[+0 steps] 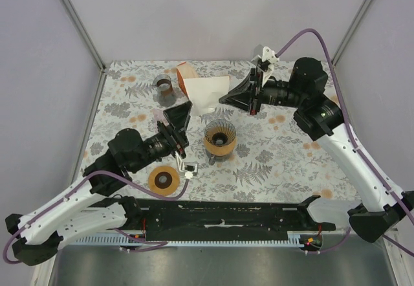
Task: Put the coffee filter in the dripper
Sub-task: Pick up the coffee filter from the coffee filter holder.
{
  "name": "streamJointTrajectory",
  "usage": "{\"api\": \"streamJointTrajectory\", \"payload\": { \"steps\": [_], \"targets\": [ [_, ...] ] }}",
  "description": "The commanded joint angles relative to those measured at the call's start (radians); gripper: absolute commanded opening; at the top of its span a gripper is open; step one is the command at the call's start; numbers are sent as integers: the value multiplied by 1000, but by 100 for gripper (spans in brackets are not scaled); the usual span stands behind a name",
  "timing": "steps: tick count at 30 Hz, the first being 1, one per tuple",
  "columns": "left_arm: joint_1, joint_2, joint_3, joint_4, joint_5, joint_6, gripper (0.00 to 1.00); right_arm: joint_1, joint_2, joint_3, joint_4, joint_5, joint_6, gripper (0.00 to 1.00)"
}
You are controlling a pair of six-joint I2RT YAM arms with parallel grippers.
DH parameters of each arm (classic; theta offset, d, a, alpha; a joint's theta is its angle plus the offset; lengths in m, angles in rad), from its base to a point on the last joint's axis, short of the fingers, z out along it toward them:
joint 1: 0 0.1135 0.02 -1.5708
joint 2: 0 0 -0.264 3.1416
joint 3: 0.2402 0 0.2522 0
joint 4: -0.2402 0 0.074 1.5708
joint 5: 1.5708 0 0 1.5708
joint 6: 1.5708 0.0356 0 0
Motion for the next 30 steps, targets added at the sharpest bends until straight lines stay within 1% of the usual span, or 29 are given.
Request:
{"api": "streamJointTrajectory", "payload": {
  "steps": [1,2,3,4,5,8,11,14,18,19,21,24,25,26,29,30],
  "targets": [
    [-7,39,234,-328,-23,-331,86,-7,-30,84,-305,161,-336,0],
    [-7,72,315,-425,-12,-463,86,-7,-32,92,-345,184,-375,0],
    [-7,102,384,-496,-6,-549,86,-4,-32,100,-386,208,-410,0],
    [-7,137,434,-537,37,-676,87,-2,-29,107,-414,222,-439,0],
    [-7,158,471,-568,62,-756,87,4,-26,118,-445,231,-476,0],
    [-7,201,525,-564,135,-928,90,44,-27,130,-505,238,-569,0],
    [-5,272,613,-553,181,-1100,92,106,-24,147,-574,250,-663,0],
    [-5,338,689,-576,232,-1195,92,136,-27,161,-617,216,-705,0],
    [-5,399,736,-653,296,-1237,91,146,-44,157,-615,178,-714,0],
    [-5,407,736,-660,316,-1240,88,151,-45,158,-614,175,-714,0],
    [-5,421,736,-667,335,-1257,78,160,-52,161,-614,170,-714,0],
    [-5,430,743,-673,332,-1253,54,162,-71,160,-612,152,-723,0],
    [-4,432,743,-676,335,-1253,43,162,-78,160,-611,144,-722,0],
    [-5,432,743,-680,343,-1251,36,162,-85,157,-611,123,-723,0],
    [-5,436,738,-687,370,-1248,21,162,-104,157,-600,75,-719,0],
    [-5,436,736,-688,384,-1251,12,162,-105,154,-596,67,-717,0]
  ]
}}
